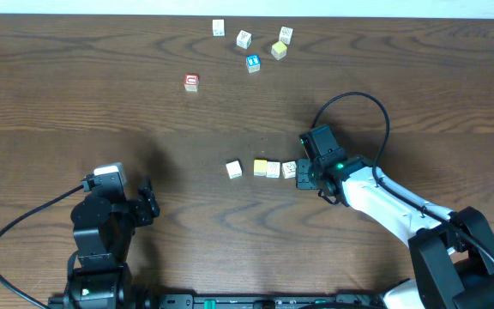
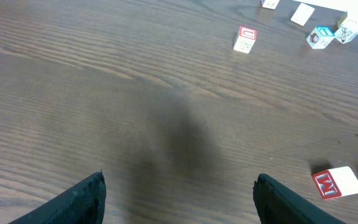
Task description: Lift 4 blocks
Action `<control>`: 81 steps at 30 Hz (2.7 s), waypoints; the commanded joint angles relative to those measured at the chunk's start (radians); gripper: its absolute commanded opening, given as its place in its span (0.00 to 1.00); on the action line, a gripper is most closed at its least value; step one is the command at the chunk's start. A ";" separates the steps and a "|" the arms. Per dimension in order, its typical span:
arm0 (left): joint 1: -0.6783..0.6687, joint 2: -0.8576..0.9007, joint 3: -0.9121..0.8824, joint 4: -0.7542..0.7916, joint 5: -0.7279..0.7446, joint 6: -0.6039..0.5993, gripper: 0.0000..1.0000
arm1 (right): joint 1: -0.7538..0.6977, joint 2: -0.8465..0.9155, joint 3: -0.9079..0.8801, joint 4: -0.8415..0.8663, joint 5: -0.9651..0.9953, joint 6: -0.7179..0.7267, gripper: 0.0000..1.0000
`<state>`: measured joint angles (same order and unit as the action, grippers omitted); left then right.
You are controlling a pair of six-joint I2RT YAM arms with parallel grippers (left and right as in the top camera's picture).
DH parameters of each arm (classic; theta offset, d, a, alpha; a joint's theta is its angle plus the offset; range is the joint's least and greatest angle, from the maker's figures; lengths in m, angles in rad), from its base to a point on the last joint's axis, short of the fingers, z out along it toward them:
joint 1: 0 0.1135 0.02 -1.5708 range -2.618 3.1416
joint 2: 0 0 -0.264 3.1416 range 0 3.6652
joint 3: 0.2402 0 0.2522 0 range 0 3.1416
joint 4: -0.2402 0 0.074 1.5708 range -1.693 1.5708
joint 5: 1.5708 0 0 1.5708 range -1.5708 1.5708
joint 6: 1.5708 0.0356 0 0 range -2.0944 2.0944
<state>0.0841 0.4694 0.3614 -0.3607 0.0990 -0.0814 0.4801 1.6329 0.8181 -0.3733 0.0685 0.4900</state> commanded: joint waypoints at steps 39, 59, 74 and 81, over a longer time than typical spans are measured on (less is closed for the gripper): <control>0.005 -0.001 0.016 -0.002 0.005 -0.002 0.77 | 0.052 -0.010 -0.005 0.045 -0.067 0.010 0.01; 0.005 -0.001 0.016 -0.002 0.005 -0.002 0.76 | 0.052 -0.010 -0.005 0.060 -0.077 0.010 0.01; 0.005 -0.001 0.016 -0.002 0.005 -0.002 0.77 | 0.052 -0.010 -0.005 0.069 -0.074 -0.020 0.01; 0.005 -0.001 0.016 -0.002 0.005 -0.002 0.77 | 0.051 -0.010 -0.005 0.079 -0.046 -0.045 0.01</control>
<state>0.0841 0.4694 0.3614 -0.3611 0.0990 -0.0814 0.5270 1.6329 0.8177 -0.2993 0.0006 0.4767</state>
